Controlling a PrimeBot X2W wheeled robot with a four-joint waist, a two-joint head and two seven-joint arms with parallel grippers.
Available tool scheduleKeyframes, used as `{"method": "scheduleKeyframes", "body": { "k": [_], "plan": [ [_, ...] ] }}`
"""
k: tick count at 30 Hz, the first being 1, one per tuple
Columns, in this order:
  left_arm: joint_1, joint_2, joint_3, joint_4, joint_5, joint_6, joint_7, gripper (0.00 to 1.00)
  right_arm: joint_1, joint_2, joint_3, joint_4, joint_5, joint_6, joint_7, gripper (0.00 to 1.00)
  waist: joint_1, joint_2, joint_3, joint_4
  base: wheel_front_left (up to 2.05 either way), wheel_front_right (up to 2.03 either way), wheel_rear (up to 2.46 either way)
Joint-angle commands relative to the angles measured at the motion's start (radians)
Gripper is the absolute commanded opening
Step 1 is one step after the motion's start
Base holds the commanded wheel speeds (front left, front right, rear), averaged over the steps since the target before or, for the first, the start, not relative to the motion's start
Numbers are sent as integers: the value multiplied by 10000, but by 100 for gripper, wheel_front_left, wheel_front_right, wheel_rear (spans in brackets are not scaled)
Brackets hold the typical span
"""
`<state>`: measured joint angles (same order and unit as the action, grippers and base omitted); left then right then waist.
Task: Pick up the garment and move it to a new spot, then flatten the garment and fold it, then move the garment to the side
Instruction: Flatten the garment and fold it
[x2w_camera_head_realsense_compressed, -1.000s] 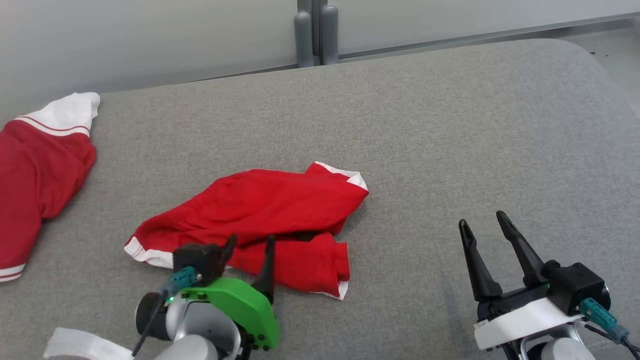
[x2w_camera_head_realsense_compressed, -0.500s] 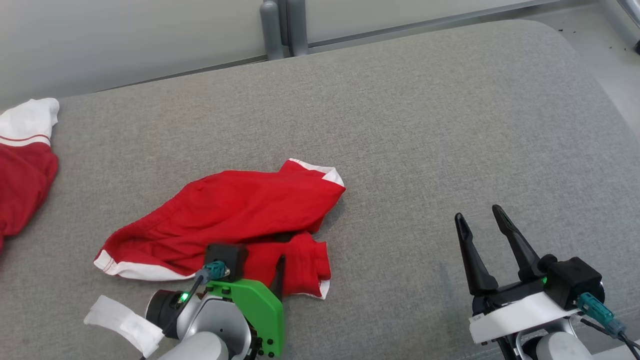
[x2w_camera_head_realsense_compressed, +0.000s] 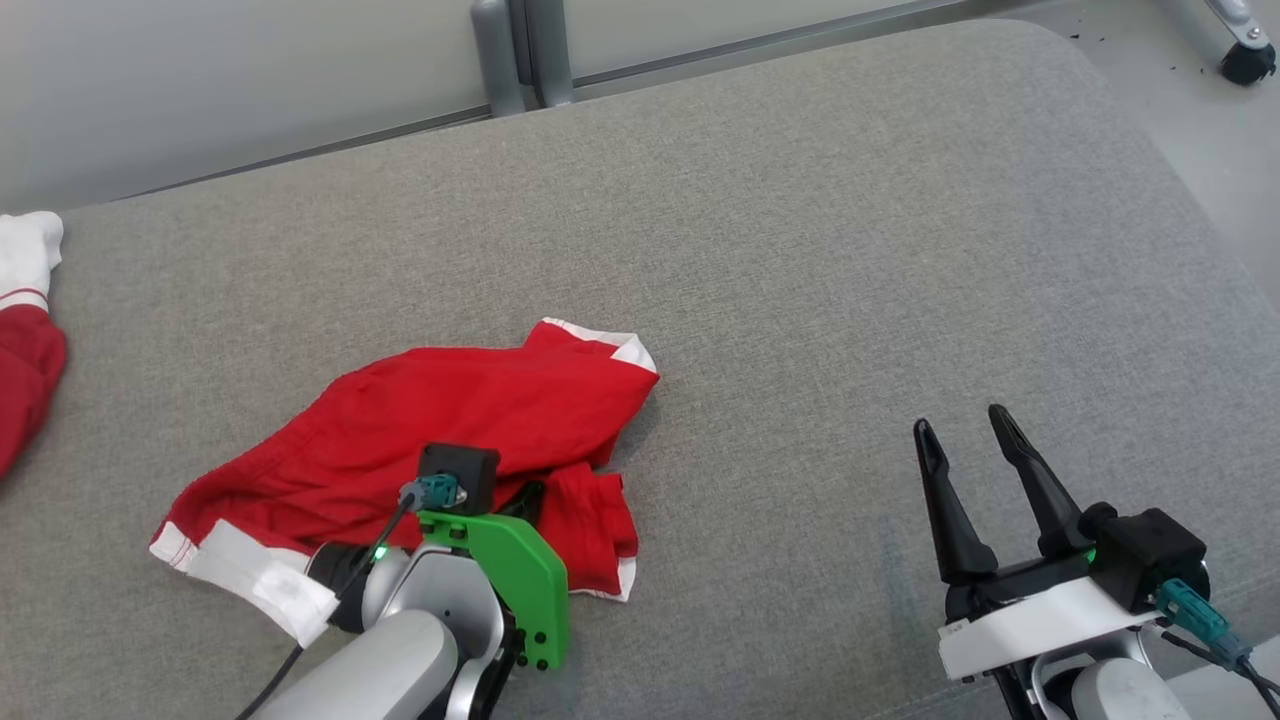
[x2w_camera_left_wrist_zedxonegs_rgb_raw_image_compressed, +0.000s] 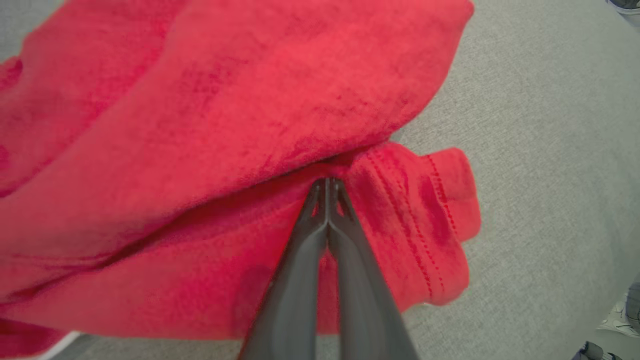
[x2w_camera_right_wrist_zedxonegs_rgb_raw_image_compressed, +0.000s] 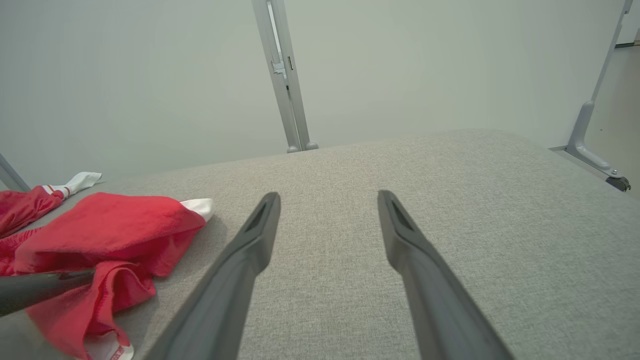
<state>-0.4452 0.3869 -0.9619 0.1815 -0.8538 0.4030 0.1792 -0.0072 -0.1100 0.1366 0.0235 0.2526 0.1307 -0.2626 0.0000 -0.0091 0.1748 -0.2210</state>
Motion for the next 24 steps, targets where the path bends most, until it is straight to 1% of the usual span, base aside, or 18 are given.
{"method": "scheduleKeyframes", "body": {
  "k": [1,3,8,15,24],
  "plan": [
    [-204,-37,34,85,10,-70,31,0,-120,-4,3,20,62,1,-29,100,0,91,-17,-37,0,0,0],
    [-286,-157,68,241,-115,-164,90,0,-142,13,37,31,76,1,-29,100,0,91,-32,-90,0,0,0],
    [-518,-384,67,1141,-330,-436,243,0,-231,7,145,44,130,1,-29,100,0,91,26,-313,0,0,0],
    [-898,-724,176,2349,-480,-773,84,0,-365,56,78,-7,144,1,-29,100,0,91,368,-649,0,0,0],
    [-1586,-800,281,3477,-412,-1100,24,0,-600,170,12,-23,210,1,-29,100,0,91,822,-1035,0,0,0]
  ]
}}
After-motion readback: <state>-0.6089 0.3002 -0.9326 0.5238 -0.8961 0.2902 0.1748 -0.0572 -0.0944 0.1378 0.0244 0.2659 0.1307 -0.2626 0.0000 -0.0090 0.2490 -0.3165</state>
